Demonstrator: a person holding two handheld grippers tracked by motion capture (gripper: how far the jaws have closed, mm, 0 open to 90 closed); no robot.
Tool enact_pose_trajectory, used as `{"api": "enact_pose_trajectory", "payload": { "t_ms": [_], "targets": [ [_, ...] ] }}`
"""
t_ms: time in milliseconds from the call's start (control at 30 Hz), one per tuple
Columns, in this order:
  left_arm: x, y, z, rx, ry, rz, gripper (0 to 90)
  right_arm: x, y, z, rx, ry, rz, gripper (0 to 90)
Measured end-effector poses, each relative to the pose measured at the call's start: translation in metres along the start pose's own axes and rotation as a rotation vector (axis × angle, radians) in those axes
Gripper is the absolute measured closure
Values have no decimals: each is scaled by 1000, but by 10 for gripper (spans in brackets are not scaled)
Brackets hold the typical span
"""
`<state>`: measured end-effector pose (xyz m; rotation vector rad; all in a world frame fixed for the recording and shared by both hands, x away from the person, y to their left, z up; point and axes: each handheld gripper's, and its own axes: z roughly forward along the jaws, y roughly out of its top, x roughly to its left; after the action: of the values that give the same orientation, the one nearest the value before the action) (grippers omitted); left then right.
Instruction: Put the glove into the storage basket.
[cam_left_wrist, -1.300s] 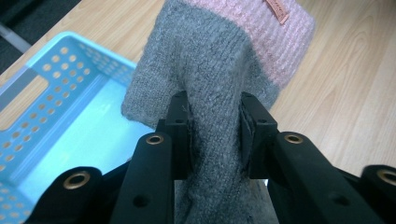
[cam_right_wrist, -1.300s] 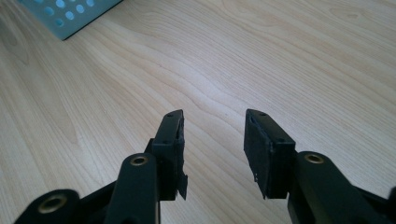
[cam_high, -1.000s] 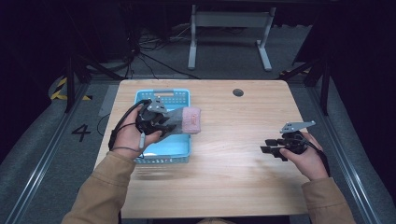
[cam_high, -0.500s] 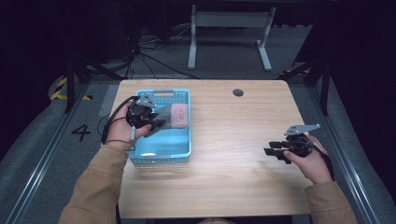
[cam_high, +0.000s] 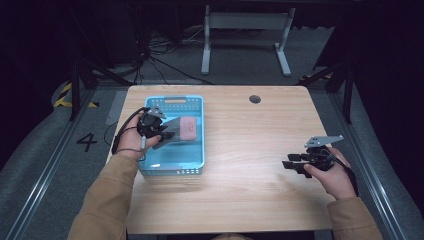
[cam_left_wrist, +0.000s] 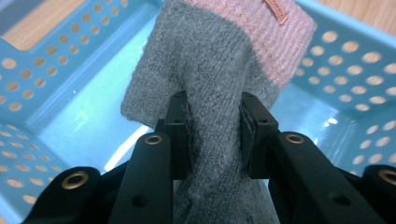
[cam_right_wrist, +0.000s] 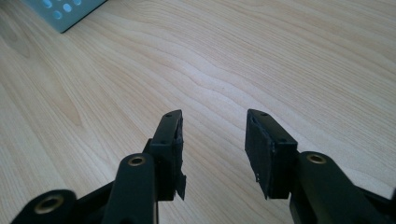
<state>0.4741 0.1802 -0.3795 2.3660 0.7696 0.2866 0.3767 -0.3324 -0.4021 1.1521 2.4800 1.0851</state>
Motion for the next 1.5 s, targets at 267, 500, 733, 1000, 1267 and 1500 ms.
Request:
{"api": "enact_pose_trajectory", "payload": {
  "t_ms": [267, 500, 733, 1000, 1267, 1500],
  "targets": [
    [4, -4, 16, 35, -26, -9, 685, 1, 0, 2, 3, 5, -7, 573],
    [7, -5, 29, 92, -27, -10, 682, 1, 1, 2, -1, 9, -11, 571],
    [11, -7, 34, 131, -8, -17, 680, 3, 1, 5, 5, 13, -12, 567],
    [7, -2, 34, 130, -6, -20, 677, 3, 1, 5, 8, 7, -15, 563],
    [4, 7, 40, 180, -1, -18, 674, 4, 1, 7, 7, 13, -17, 555],
    [2, 14, 48, 198, -9, -16, 666, 3, 1, 5, -2, 10, -17, 551]
  ]
}}
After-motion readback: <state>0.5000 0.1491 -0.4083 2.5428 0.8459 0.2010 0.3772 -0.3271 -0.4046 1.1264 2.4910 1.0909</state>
